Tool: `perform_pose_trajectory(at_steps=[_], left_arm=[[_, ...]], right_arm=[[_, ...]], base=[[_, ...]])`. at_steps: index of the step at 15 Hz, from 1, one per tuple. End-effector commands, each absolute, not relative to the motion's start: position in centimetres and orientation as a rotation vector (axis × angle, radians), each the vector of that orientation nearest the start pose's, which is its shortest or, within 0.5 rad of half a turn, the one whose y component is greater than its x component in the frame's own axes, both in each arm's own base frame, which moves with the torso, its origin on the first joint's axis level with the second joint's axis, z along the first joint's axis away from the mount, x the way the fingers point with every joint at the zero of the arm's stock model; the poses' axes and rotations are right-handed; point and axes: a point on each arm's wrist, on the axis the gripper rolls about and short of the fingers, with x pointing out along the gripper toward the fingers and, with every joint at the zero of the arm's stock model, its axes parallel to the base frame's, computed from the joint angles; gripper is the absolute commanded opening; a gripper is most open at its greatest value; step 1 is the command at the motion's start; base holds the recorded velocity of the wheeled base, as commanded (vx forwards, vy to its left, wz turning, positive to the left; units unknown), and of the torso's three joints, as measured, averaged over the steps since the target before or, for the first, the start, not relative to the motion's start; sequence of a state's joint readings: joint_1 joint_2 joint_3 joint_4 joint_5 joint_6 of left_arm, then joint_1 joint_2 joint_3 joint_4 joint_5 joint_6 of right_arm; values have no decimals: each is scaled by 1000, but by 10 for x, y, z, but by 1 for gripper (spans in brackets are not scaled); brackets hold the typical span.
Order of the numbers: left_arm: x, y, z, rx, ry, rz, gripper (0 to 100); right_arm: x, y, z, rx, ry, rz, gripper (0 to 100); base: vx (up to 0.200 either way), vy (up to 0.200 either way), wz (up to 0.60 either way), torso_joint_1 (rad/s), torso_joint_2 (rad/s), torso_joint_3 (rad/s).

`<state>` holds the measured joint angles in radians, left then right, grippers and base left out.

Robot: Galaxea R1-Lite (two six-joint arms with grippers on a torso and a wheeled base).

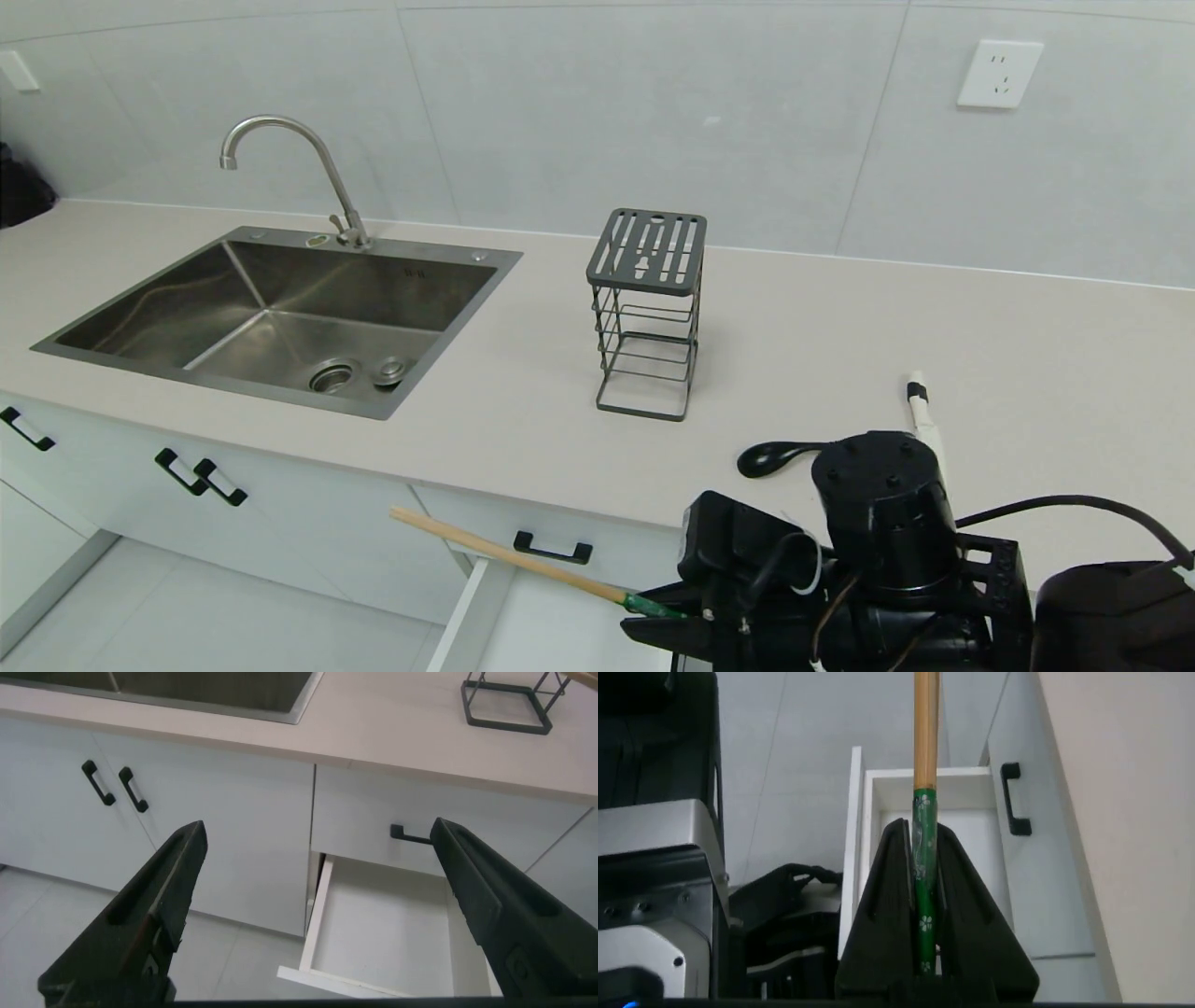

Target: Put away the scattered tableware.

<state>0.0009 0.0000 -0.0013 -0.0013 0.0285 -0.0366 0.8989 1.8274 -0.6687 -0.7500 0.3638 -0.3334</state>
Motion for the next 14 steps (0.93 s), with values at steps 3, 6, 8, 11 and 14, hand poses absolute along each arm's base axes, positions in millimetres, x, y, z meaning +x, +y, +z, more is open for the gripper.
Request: perform_pose_trajectory(at_steps=[3, 6, 8, 11, 14], left_arm=[[-23, 1, 76, -37, -4, 29, 100], [-23, 1, 76, -37, -4, 31, 100], [-23, 1, 76, -37, -2, 31, 100], [-23, 1, 76, -37, -2, 29, 100], [-23, 1, 76, -37, -4, 31, 100]], right_arm=[[184, 260, 113, -410, 225, 1338, 0], [183, 263, 110, -417, 226, 1343, 0], [181, 264, 109, -423, 232, 1339, 0], [179, 267, 108, -426, 233, 1350, 0], [177, 268, 106, -428, 239, 1353, 0]], base=[[0, 0, 0, 0, 0, 0], [0, 0, 0, -119, 233, 122], [0, 0, 0, -261, 505, 254], [0, 0, 0, -269, 536, 256], [0, 0, 0, -277, 536, 264]])
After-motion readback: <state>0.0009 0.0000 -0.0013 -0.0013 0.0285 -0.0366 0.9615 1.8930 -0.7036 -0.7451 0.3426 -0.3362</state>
